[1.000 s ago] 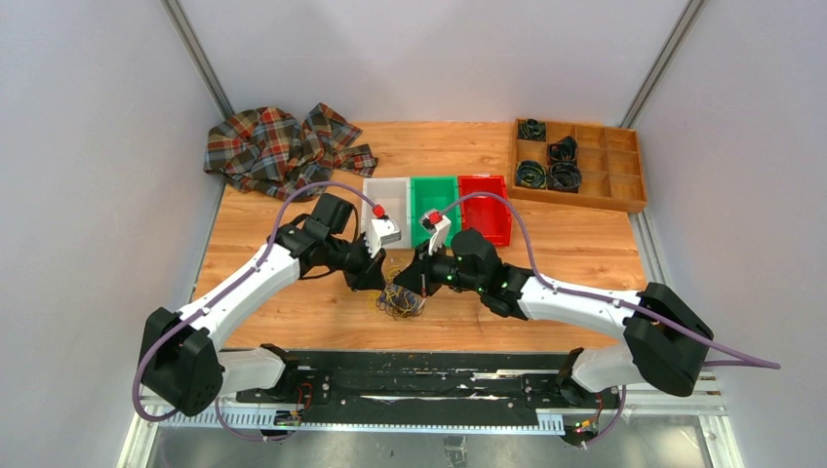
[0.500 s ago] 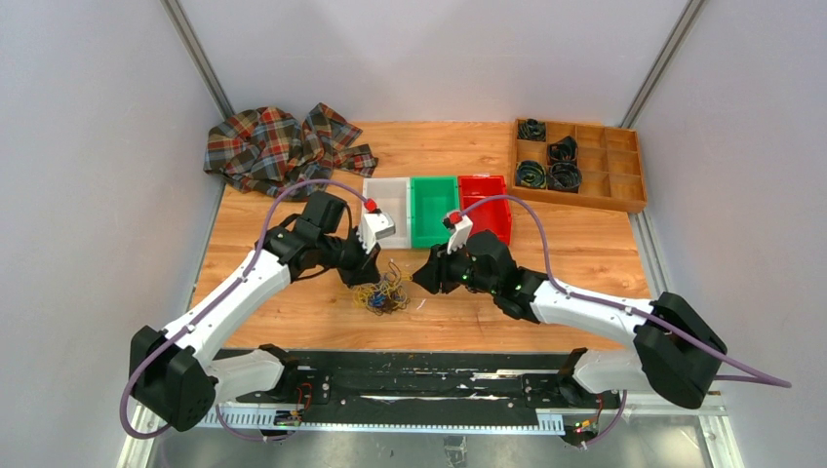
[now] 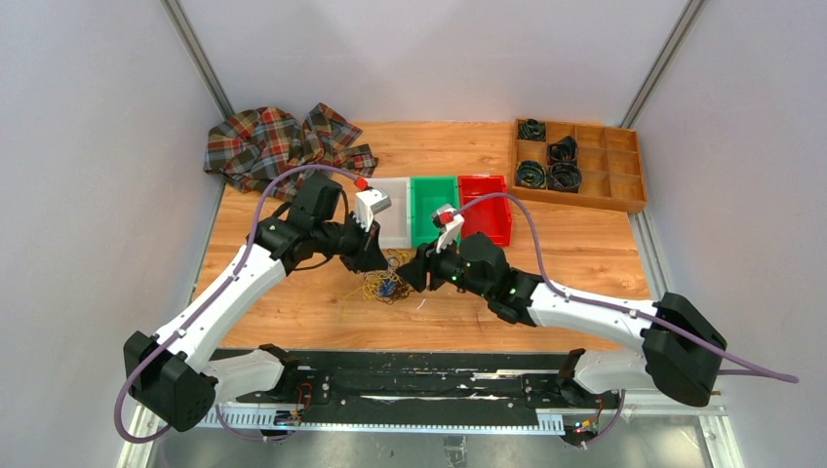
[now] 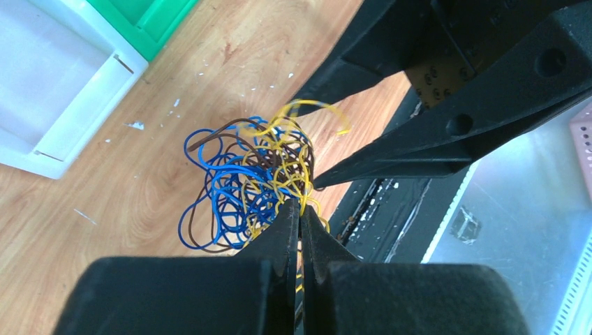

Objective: Untangle the cables
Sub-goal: Untie the cable.

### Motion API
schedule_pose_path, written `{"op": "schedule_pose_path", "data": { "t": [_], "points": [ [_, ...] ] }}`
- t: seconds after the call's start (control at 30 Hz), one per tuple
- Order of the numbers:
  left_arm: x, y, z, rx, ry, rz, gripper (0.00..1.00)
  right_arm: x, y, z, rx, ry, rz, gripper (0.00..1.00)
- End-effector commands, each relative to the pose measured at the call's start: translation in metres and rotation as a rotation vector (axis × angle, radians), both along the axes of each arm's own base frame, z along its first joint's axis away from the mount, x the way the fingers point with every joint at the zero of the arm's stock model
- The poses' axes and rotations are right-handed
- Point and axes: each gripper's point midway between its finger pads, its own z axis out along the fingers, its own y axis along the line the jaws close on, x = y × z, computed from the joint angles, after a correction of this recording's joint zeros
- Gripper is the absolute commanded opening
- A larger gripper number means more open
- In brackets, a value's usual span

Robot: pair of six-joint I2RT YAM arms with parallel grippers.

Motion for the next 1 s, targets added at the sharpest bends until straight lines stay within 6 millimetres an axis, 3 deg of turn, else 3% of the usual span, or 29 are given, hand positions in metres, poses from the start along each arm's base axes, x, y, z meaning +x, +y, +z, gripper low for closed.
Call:
{"op": "schedule_pose_path", "data": {
  "t": [0.0, 0.17, 0.37, 0.53, 0.73, 0.83, 0.97],
  "points": [
    [-0.007, -0.010, 0.023, -0.078, 0.007, -0.025, 0.01, 0.010, 0.023, 0.024, 0.060, -0.056, -0.002, 0.48],
    [-0.011, -0.015, 0.029, -0.107, 0.019, -0.057, 0.01, 0.009, 0.039, 0.019, 0.072, -0.063, 0.038, 0.49],
    [-0.017, -0.023, 0.050, -0.165, 0.014, -0.118, 0.01, 0.012, 0.040, -0.028, -0.016, 0.003, 0.012, 0.48],
    [-0.019, -0.023, 0.070, -0.180, -0.024, -0.152, 0.01, 0.018, 0.022, -0.081, -0.146, 0.043, -0.067, 0.46],
    [-0.011, -0.016, 0.099, -0.147, -0.136, -0.140, 0.01, 0.019, -0.012, -0.125, -0.256, 0.061, -0.159, 0.44],
    [-0.006, -0.010, 0.121, -0.123, -0.209, -0.120, 0.01, 0.017, -0.027, -0.142, -0.305, 0.072, -0.192, 0.42],
    [0.003, 0.005, 0.166, -0.072, -0.367, -0.080, 0.01, 0.013, -0.042, -0.158, -0.350, 0.082, -0.214, 0.41]
  ]
}}
